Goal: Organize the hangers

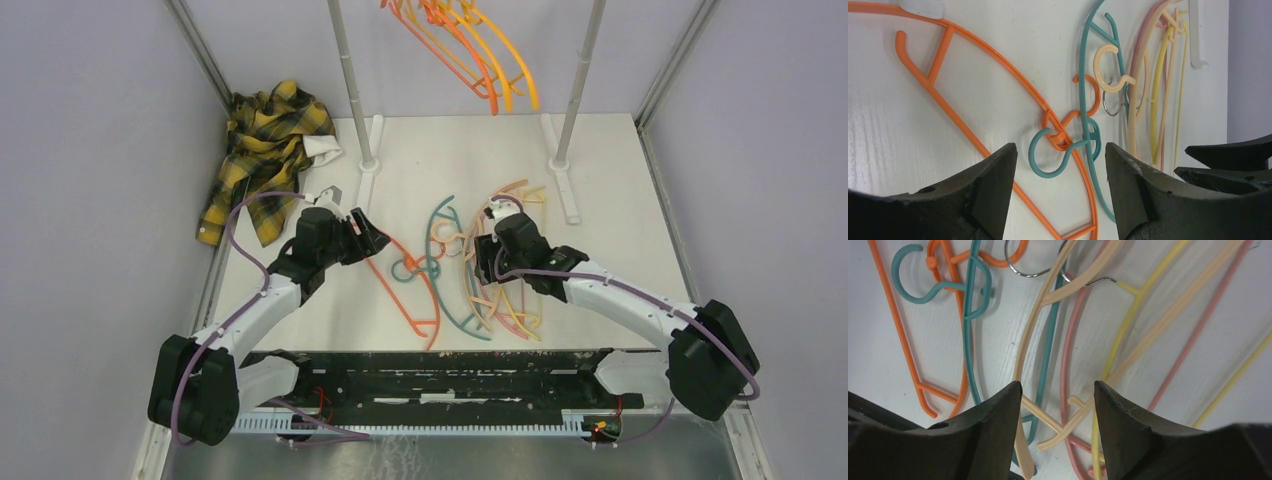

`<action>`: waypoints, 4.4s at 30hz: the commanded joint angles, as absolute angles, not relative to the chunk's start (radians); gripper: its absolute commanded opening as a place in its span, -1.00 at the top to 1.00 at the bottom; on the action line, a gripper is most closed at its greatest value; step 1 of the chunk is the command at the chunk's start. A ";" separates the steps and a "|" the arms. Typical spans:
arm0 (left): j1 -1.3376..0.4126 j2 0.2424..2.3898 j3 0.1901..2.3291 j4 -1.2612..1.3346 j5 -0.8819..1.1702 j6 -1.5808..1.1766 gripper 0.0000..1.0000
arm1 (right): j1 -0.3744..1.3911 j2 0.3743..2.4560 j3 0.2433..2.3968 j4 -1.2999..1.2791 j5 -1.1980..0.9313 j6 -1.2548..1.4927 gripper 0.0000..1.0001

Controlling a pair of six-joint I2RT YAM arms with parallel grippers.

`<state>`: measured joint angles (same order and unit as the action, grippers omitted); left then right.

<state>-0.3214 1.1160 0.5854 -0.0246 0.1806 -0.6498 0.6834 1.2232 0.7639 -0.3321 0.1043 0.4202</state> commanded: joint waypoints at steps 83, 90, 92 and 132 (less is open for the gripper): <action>-0.325 1.104 0.678 0.023 0.192 -0.637 -0.42 | 0.529 0.934 1.468 -0.698 0.012 0.402 0.99; -0.325 1.088 0.698 0.001 0.184 -0.636 -0.42 | 0.504 1.053 1.562 -0.551 -0.002 0.430 0.99; -0.324 1.086 0.706 -0.006 0.183 -0.634 -0.43 | 0.486 1.082 1.579 -0.515 -0.022 0.445 0.99; -0.325 1.185 0.757 -0.009 0.179 -0.606 -0.42 | 0.153 1.545 1.706 0.083 -0.380 1.035 0.99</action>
<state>-0.3222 1.1759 0.7231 -0.0502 0.1844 -0.6487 0.1566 1.5284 1.6691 0.0212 -0.3832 1.0248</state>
